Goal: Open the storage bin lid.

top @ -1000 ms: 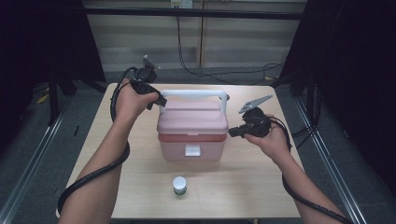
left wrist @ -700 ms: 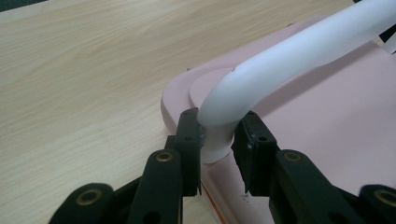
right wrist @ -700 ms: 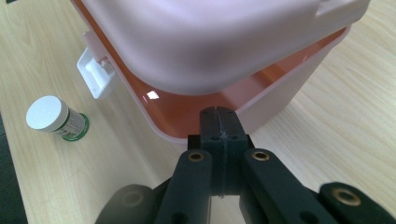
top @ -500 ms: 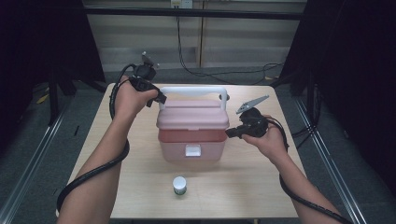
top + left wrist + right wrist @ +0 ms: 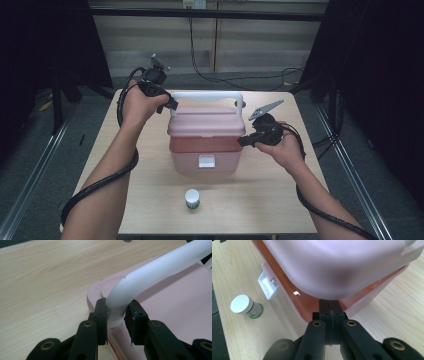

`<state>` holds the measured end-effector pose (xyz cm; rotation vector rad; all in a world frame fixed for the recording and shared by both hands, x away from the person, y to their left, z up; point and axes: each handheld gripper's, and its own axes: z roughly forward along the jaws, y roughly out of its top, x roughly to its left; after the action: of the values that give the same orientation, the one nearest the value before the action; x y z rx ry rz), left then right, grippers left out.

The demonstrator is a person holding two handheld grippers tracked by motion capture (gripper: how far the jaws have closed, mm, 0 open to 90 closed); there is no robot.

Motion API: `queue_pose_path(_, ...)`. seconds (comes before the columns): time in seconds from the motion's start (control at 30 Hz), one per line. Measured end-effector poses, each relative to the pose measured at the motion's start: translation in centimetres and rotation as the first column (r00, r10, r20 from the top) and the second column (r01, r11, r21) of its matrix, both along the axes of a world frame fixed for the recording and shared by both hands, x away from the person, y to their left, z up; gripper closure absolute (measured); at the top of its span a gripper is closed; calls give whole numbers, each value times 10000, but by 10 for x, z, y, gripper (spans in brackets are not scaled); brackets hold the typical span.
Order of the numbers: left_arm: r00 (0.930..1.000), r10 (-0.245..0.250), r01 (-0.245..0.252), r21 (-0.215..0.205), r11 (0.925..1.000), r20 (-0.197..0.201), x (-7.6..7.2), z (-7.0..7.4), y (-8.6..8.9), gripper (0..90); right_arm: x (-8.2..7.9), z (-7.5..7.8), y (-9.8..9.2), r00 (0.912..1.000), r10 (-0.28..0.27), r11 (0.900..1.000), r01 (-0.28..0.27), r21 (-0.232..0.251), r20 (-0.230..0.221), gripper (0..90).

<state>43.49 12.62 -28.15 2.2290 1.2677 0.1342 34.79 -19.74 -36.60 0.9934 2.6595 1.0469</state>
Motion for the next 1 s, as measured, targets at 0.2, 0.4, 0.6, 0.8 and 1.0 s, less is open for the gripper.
queue_pose_path(0.2, 10000, -18, 18, -22, 10000, -27, 0, -1, 0, 720, 3, -3, 6, 10000, 50, 10000, -49, 38, -57, 900)
queue_pose_path(0.4, 10000, -12, 12, -29, 10000, -57, -1, -4, 0, 719, 4, -2, 7, 10000, 29, 10000, -29, 67, -18, 900)
queue_pose_path(0.6, 10000, 6, -7, -89, 10000, -38, -2, -5, 0, 720, 4, 0, 7, 10000, 18, 9999, -18, 141, 3, 900)
queue_pose_path(0.8, 10000, 6, -6, -50, 10000, 28, -2, -5, 0, 720, 6, 0, 8, 10000, 0, 9998, 0, 175, 27, 900)
queue_pose_path(1.0, 9997, -83, 87, -192, 9998, 247, -2, -6, 3, 716, 6, 4, 6, 10000, -14, 9996, 12, 285, 90, 900)
